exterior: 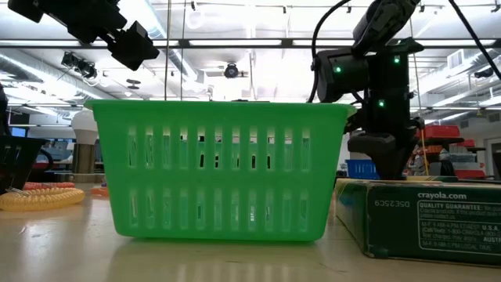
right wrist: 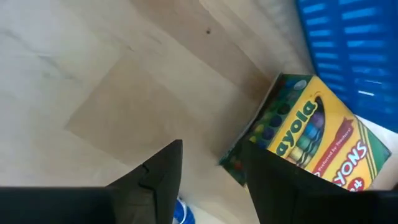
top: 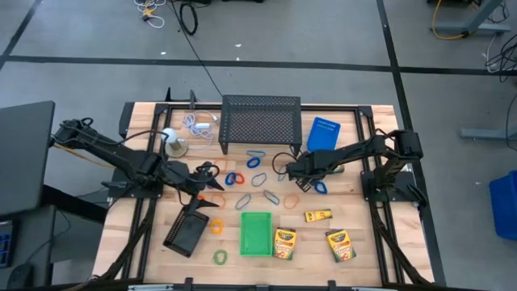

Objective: Pick & Place Office Desk Supplies
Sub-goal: Put the crayon box into the green bin

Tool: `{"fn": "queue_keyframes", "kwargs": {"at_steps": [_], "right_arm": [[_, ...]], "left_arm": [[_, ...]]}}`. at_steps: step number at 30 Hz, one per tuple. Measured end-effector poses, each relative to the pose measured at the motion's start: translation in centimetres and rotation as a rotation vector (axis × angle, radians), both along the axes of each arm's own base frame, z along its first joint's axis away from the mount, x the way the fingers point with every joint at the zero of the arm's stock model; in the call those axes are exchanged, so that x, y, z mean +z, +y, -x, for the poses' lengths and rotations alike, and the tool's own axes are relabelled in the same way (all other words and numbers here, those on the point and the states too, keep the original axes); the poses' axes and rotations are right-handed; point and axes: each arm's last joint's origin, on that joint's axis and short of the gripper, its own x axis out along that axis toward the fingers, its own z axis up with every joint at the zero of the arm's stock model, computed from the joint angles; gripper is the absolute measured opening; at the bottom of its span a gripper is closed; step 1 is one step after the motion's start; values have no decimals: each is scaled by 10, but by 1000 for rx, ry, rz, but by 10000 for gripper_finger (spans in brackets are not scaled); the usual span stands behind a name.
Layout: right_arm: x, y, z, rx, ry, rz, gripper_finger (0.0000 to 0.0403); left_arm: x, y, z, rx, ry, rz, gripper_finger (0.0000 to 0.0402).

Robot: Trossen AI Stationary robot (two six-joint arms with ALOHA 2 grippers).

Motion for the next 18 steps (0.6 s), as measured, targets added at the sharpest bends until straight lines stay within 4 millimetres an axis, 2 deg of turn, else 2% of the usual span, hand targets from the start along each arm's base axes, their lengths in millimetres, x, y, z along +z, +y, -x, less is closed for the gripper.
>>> {"fn": "queue_keyframes", "kwargs": {"at_steps": [8, 18], "right_arm": [[-13, 0, 2, -11, 101, 16, 163], [-14, 0, 8, -8, 169, 50, 83]], "left_arm": [[0, 0, 0, -7, 2, 3, 283], [0, -1, 0, -16, 4, 11, 283]]}}
